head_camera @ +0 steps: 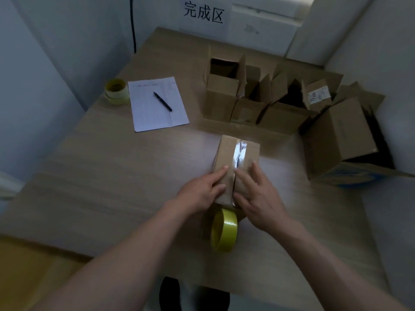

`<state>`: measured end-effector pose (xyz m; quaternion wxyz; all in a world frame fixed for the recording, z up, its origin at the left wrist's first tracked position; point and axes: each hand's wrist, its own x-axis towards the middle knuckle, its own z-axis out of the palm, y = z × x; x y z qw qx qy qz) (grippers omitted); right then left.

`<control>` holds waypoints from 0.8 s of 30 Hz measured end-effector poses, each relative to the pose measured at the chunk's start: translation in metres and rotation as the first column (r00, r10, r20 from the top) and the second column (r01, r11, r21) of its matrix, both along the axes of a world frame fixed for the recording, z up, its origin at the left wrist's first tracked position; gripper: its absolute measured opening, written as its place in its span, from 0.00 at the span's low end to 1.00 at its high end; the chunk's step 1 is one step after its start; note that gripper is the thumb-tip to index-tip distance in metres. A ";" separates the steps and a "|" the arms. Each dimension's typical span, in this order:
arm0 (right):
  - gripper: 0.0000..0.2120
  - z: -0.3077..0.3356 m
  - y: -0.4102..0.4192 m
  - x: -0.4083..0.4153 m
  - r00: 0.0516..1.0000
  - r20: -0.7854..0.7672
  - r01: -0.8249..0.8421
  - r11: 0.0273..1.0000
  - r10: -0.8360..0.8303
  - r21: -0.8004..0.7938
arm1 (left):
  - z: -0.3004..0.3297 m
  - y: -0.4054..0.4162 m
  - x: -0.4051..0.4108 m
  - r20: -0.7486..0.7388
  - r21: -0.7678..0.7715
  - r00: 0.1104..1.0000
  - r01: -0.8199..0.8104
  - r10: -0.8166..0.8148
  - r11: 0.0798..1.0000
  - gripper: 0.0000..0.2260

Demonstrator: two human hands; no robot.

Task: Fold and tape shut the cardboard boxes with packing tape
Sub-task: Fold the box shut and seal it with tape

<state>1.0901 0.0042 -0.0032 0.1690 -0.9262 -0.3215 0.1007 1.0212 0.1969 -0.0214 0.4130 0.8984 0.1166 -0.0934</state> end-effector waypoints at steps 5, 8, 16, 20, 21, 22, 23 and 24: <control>0.24 -0.003 0.007 0.010 0.983 -0.181 -0.014 0.999 0.007 -0.041 | 0.003 -0.026 -0.054 0.308 -0.210 0.735 -0.567 0.604 0.797 0.16; 0.24 -0.006 0.008 0.006 0.982 -0.188 0.008 1.000 -0.009 -0.009 | -0.007 -0.061 -0.085 0.093 -0.511 0.803 -0.469 0.589 0.721 0.22; 0.24 -0.004 0.009 0.007 0.985 -0.174 0.015 1.000 -0.015 -0.002 | -0.044 -0.097 -0.081 -0.260 -0.720 0.727 -0.585 0.636 0.375 0.15; 0.24 -0.003 0.009 0.008 0.980 -0.198 0.011 1.000 -0.013 -0.009 | -0.042 -0.097 -0.066 -0.280 -0.672 0.749 -0.600 0.601 0.434 0.09; 0.24 -0.003 0.009 0.009 0.976 -0.217 -0.002 1.000 0.001 -0.005 | -0.041 -0.096 -0.062 -0.272 -0.635 0.745 -0.615 0.609 0.468 0.09; 0.24 -0.002 0.008 0.010 0.968 -0.251 -0.015 1.000 0.019 0.015 | -0.041 -0.096 -0.059 -0.260 -0.595 0.737 -0.632 0.624 0.498 0.10; 0.24 -0.001 0.006 0.013 0.954 -0.297 -0.017 0.998 0.035 0.064 | -0.043 -0.095 -0.057 -0.250 -0.550 0.725 -0.652 0.642 0.522 0.11; 0.24 -0.001 0.002 0.016 0.937 -0.346 0.002 0.989 0.050 0.148 | -0.044 -0.094 -0.056 -0.248 -0.511 0.715 -0.670 0.654 0.538 0.11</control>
